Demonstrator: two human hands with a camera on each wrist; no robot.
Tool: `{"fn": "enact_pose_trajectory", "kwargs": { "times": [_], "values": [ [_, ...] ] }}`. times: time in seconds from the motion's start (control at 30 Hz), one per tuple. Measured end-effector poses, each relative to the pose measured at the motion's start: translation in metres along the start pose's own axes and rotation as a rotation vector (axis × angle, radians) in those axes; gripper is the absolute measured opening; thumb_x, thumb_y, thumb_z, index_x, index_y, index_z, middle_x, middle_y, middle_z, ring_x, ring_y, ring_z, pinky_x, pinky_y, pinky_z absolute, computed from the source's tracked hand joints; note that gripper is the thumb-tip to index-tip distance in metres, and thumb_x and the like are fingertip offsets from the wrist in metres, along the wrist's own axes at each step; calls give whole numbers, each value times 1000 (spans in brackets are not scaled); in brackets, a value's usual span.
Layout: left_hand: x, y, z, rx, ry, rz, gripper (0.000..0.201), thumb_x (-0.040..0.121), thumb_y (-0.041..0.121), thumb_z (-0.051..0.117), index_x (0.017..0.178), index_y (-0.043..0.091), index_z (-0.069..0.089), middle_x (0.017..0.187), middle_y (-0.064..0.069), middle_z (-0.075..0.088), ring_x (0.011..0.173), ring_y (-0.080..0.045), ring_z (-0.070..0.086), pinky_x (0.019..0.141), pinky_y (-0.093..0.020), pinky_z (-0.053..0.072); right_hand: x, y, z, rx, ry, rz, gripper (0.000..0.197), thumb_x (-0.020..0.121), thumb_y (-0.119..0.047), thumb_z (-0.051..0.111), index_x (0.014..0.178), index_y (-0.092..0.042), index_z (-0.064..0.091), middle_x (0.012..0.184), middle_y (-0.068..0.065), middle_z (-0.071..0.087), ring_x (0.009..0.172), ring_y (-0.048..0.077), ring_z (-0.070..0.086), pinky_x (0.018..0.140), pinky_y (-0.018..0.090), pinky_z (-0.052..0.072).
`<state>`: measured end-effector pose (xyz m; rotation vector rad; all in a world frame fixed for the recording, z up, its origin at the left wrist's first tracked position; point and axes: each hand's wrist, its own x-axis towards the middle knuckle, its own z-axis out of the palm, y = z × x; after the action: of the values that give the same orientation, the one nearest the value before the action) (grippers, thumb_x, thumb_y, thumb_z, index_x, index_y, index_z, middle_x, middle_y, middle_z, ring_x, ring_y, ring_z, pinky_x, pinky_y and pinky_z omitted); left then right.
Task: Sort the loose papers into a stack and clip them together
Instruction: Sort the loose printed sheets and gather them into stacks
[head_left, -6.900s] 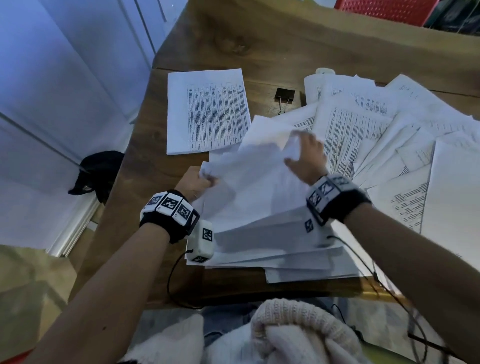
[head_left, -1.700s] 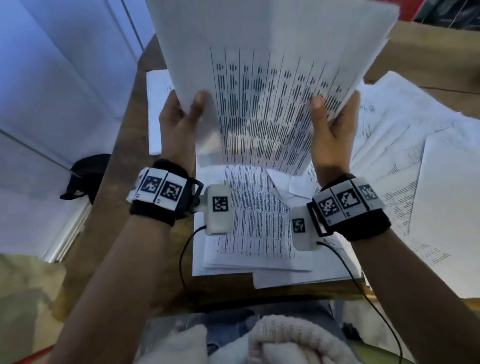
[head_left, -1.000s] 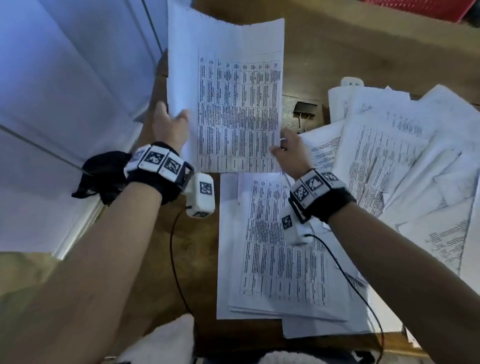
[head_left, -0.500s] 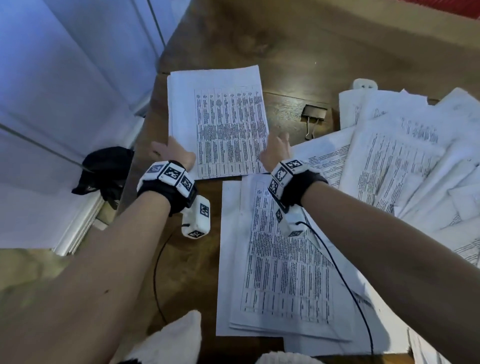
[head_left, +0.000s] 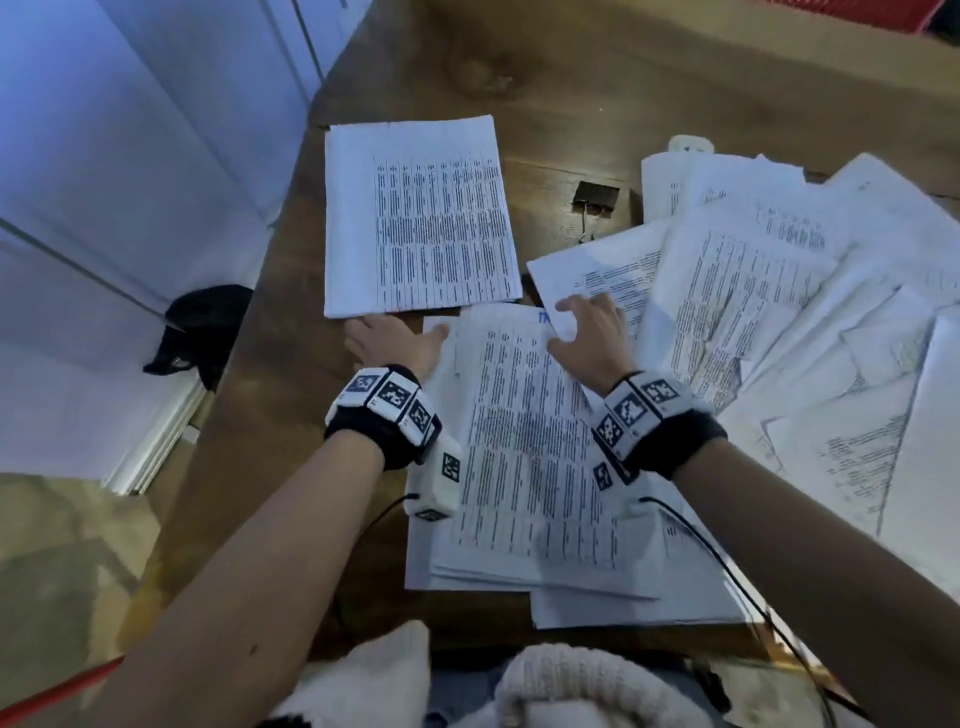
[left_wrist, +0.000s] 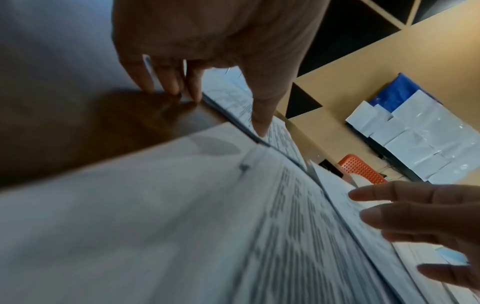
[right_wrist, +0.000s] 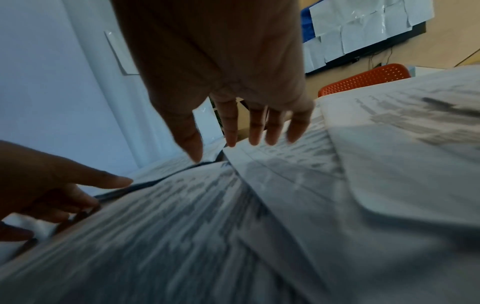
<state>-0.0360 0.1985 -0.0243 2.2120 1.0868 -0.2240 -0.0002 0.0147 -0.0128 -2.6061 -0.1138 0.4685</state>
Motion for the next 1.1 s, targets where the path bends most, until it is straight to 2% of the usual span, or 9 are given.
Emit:
{"fn": "enact_pose_trajectory", "kwargs": {
  "times": [0.07,0.2,0.3,0.47,0.63,0.77,0.9,1.0,1.1],
  "values": [
    [-20,-3,9,75,-26,-80,102,75,54,67,139,-8,20,150,-19,14,141,-32,14,112,-45,22,-20,12,3,-120,-37,65,70,75,-35,65,136,-23,34,141,9,26,131,33,23,105,50,24],
    [-51,0,22,191,-70,-93,100,69,64,65,131,-8,34,143,-18,22,133,-33,23,104,-42,30,-45,38,13,-220,-124,159,95,63,-54,69,138,-29,17,148,8,9,136,39,10,106,62,17],
    [-68,8,31,175,-139,-82,83,72,52,71,127,-3,41,139,-16,24,127,-35,30,98,-40,36,-50,46,16,-219,-25,138,81,70,-46,65,135,-20,23,144,11,21,131,37,23,103,55,27],
    [-91,17,36,-165,-111,-78,86,76,18,76,138,6,17,137,-20,36,118,-38,50,92,-39,44,-40,51,15,-271,106,94,45,85,-17,53,125,-4,36,127,21,43,116,38,42,91,46,41],
    [-104,23,32,-186,-240,150,67,75,20,75,129,0,39,129,-16,52,118,-32,52,98,-39,47,-32,65,-5,-132,198,75,12,93,0,40,98,0,50,93,17,58,84,26,53,69,30,38],
    [-108,37,18,-274,-327,312,66,66,24,80,120,2,50,120,-10,60,111,-28,58,98,-42,48,-34,76,-26,81,205,219,21,94,-7,40,111,-1,52,112,22,58,104,33,56,72,32,38],
    [-90,42,-1,-435,-317,259,61,73,11,76,127,1,48,126,-11,59,111,-23,58,97,-33,48,-36,85,-38,288,250,327,33,93,-7,39,122,-2,53,119,25,58,112,37,51,84,34,39],
    [-66,32,-15,-544,-301,127,61,74,11,76,126,1,47,119,-6,59,105,-19,55,92,-27,44,-43,79,-51,288,311,145,31,96,-10,36,117,-1,58,104,23,61,99,35,52,78,33,38],
    [-44,15,-15,-441,-415,45,74,65,27,80,125,3,44,121,-12,59,106,-28,58,93,-39,46,-58,63,-55,236,322,-184,27,97,-7,40,109,1,63,85,15,59,75,25,48,63,23,25]
  ]
}}
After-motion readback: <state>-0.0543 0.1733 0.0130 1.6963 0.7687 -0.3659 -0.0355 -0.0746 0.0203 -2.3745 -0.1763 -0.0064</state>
